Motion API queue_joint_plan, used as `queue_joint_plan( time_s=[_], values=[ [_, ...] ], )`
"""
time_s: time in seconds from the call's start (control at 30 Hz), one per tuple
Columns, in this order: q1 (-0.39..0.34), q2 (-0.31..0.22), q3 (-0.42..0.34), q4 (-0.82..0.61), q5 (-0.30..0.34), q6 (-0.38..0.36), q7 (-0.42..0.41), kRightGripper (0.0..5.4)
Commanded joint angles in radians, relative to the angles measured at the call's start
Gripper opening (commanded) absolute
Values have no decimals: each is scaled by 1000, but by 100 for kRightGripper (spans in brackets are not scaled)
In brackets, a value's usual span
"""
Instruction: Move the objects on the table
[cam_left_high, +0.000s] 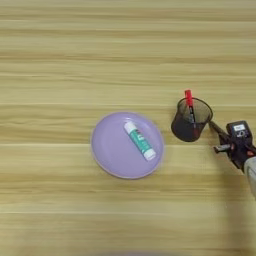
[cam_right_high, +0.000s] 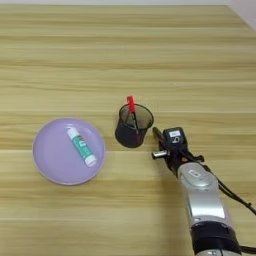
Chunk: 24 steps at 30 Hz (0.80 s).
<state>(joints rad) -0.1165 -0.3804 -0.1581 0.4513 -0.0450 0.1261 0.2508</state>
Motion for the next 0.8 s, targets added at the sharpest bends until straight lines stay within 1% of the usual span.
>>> queue_joint_plan(
  time_s=[0.03,0.13,0.27,0.4,0.43,0.47,0.53,0.63,0.8],
  values=[
    [-63,-34,-13,-8,32,15,28,104],
    [-68,-35,-13,1,48,30,50,104],
    [-89,-35,-32,33,95,65,93,104],
    [-94,-38,-34,39,95,65,87,104],
    [-94,-39,-34,40,93,65,87,133],
    [-94,-39,-34,40,92,65,87,149],
    [-95,-39,-34,42,91,66,87,174],
    [-93,-38,-34,37,91,68,86,195],
    [-91,-36,-35,32,92,64,86,266]
  ],
)
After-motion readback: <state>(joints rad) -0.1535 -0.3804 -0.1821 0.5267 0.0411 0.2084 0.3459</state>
